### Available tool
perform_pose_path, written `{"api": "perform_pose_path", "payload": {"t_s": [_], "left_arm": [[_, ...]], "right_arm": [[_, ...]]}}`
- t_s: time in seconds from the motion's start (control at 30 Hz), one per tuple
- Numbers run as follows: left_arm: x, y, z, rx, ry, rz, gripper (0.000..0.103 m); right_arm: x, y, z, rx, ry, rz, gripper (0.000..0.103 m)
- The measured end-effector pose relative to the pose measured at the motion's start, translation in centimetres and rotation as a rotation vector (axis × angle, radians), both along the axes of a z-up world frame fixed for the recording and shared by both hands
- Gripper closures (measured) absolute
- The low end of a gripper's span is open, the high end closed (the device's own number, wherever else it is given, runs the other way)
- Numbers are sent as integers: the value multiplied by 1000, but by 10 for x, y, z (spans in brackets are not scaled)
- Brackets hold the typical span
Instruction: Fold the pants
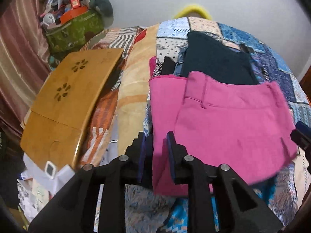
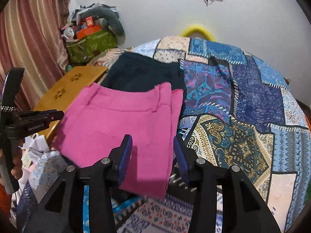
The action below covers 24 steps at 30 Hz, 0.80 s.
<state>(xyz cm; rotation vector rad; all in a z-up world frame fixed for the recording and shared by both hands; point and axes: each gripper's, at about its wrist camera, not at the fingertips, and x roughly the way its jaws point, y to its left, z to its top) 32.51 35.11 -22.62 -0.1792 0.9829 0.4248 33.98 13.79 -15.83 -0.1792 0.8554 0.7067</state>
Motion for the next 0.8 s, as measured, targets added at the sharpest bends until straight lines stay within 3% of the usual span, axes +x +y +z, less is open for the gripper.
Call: {"api": "perform_pose_path", "payload": {"t_s": [0.1, 0.33, 0.5, 0.63, 0.8], "left_arm": [[-22, -15, 28, 29, -51, -17, 69], [-91, -71, 118, 117, -241, -75, 69], [-155, -108, 181, 112, -410, -122, 69], [-202, -135, 214, 132, -509, -144, 69], [-254, -166, 234, 182, -597, -158, 69]], "right_arm": [[-15, -9, 22, 33, -26, 13, 63], [-68, -43, 96, 161, -134, 47, 63], [-118, -70, 147, 244, -216, 84, 63], [-164, -92, 177, 287, -292, 99, 63], [-210, -113, 198, 350, -365, 124, 61]]}}
